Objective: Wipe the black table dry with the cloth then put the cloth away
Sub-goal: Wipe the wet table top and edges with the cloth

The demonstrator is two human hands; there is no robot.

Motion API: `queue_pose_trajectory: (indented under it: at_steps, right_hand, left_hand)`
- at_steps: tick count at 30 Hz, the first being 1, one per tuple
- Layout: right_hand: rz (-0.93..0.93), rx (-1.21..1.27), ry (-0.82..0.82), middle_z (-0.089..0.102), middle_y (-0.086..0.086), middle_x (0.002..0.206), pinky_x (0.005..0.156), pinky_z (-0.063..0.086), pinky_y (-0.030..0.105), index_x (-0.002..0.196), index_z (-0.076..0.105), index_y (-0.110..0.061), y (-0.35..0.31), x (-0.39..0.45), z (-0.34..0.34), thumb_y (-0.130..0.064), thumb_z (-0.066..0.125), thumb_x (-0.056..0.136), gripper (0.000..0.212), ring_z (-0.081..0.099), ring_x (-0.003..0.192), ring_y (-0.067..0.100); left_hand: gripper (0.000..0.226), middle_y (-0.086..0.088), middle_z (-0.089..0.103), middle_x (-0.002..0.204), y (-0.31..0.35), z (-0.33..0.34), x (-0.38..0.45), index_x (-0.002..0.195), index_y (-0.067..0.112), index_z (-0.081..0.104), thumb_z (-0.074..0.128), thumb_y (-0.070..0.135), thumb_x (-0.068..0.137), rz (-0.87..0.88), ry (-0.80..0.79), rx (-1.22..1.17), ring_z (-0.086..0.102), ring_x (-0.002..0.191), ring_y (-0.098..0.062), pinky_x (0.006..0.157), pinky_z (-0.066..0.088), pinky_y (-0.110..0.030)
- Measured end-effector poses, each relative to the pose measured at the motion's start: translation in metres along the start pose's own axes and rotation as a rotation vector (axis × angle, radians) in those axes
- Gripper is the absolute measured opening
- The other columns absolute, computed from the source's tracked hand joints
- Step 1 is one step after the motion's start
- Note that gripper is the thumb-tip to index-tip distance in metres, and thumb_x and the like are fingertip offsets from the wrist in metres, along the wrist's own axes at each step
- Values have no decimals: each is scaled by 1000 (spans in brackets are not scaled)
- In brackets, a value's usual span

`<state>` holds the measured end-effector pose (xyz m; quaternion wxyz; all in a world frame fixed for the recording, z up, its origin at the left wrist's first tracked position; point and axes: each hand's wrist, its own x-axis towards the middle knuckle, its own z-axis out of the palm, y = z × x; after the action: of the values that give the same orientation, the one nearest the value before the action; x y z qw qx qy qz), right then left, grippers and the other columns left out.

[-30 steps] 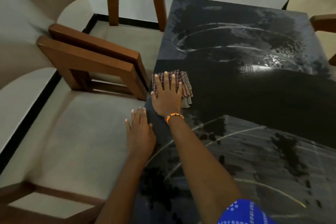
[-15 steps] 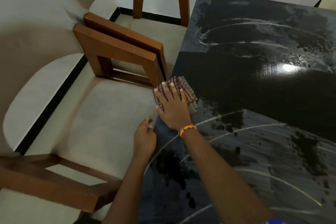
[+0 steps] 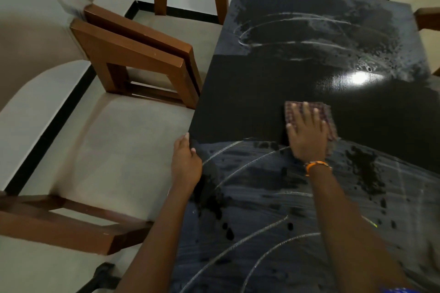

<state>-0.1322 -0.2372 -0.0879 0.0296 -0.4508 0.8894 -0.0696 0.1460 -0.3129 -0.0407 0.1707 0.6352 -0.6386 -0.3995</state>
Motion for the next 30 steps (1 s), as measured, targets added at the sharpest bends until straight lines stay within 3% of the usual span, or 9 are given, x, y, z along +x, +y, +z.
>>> queue_pose_trajectory:
  at_steps: [3,8,11,15,18,20,25,27,30]
  right_hand:
    - [194,26,23,19,7,157,112,16,55,147,24,-27,40,-13,-9,-53,12,80,73,18,143,34]
    - [274,23,13,14,10,157,112,11,58,148,19,-25,2,-23,-4,-50,18,85,67,12,144,36]
    - [161,29,-31,15,11,157,111,11,60,148,20,-25,-51,-29,4,-51,11,80,73,14,143,37]
    - [-66,45,-85,13,9,158,113,10,58,148,18,-26,-146,-39,15,-44,24,86,65,11,144,35]
    - [-282,68,-101,22,10,155,111,15,58,146,25,-24,-206,-59,24,-40,24,83,65,18,143,35]
    - [-400,105,-150,20,9,156,113,11,57,146,24,-23,-227,-70,26,-39,22,83,65,14,144,34]
    - [-561,111,-123,22,1,156,114,12,49,146,26,-28,-199,-75,21,-36,32,89,58,15,144,29]
    - [-491,80,-117,21,-1,156,114,13,48,147,24,-29,-170,-70,18,-36,31,87,60,15,144,27]
    - [-319,18,-99,18,-2,157,114,14,49,147,19,-31,-111,-66,9,-40,21,86,62,15,145,28]
  left_hand:
    - [55,-9,37,146,-4,-1,-1,141,7,35,34,-9,88,17,26,10,37,133,-23,109,24,-24]
    - [59,-11,43,143,-13,-5,3,138,6,40,35,-14,83,18,46,-53,39,133,-23,109,24,-22]
    - [57,-12,48,140,-20,-7,8,134,4,46,32,-15,83,-19,43,-96,43,130,-23,108,25,-22]
    - [49,-14,54,134,-26,-13,7,128,-1,52,32,-15,86,-109,28,-171,49,125,-23,103,28,-18]
    - [47,-15,60,125,-33,-20,3,123,0,57,38,-14,83,-130,29,-202,56,118,-27,107,38,-32]
    - [49,-15,65,119,-37,-25,-2,121,4,61,40,-13,80,-93,43,-158,61,109,-27,99,47,-39]
    - [47,-15,57,130,-40,-29,-13,126,3,55,40,-11,84,-55,54,-62,55,117,-27,104,42,-35]
    - [48,-15,54,132,-38,-26,-13,128,4,53,38,-11,85,-36,50,-41,52,121,-28,107,38,-33]
    - [46,-17,48,134,-32,-21,-14,131,1,48,36,-10,88,-43,40,-47,47,123,-29,101,28,-18]
